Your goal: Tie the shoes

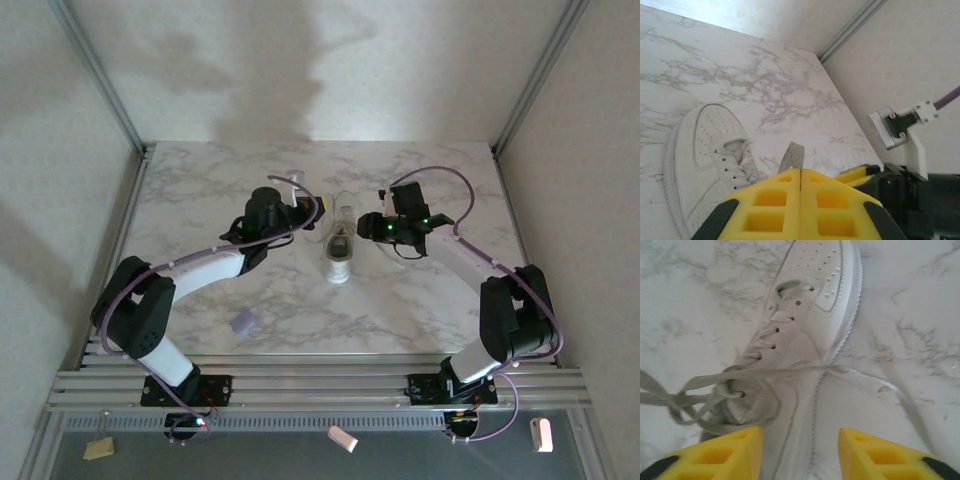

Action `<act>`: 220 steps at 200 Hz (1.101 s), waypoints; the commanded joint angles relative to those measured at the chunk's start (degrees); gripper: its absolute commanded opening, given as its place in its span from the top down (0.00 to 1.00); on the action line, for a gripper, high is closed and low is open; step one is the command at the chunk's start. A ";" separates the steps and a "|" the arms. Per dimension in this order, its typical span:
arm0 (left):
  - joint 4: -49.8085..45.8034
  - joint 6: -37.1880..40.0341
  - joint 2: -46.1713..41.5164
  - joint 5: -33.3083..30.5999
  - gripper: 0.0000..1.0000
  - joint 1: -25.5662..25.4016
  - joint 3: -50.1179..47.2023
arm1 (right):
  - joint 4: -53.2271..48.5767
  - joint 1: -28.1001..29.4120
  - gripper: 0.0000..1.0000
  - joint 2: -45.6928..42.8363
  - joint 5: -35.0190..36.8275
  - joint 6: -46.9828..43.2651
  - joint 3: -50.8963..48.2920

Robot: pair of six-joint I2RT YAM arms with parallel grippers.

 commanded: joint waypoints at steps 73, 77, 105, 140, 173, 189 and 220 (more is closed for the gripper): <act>-0.91 -0.42 0.91 -0.22 1.00 0.57 1.80 | 3.92 0.06 0.69 6.04 -9.31 10.35 1.11; -0.91 -0.43 0.89 -0.20 1.00 0.61 1.82 | 4.22 0.04 0.69 6.26 -9.55 10.58 1.15; -0.87 -0.29 0.64 -0.11 1.00 0.57 1.41 | 6.47 0.00 0.69 7.56 -11.03 11.98 1.07; -0.72 -0.26 0.64 0.11 1.00 0.61 1.20 | 6.83 -0.02 0.71 7.76 -10.89 12.62 1.01; -0.65 -0.35 0.64 0.31 1.00 0.59 1.16 | 7.72 -0.08 0.75 4.70 -8.34 12.62 -1.11; -0.71 -0.47 0.57 0.27 1.00 0.61 1.12 | 8.80 -0.08 0.74 2.79 -7.27 12.76 -2.47; -0.74 -0.73 0.40 0.11 1.00 0.61 0.98 | 9.32 -0.17 0.71 1.43 -6.37 13.24 -3.25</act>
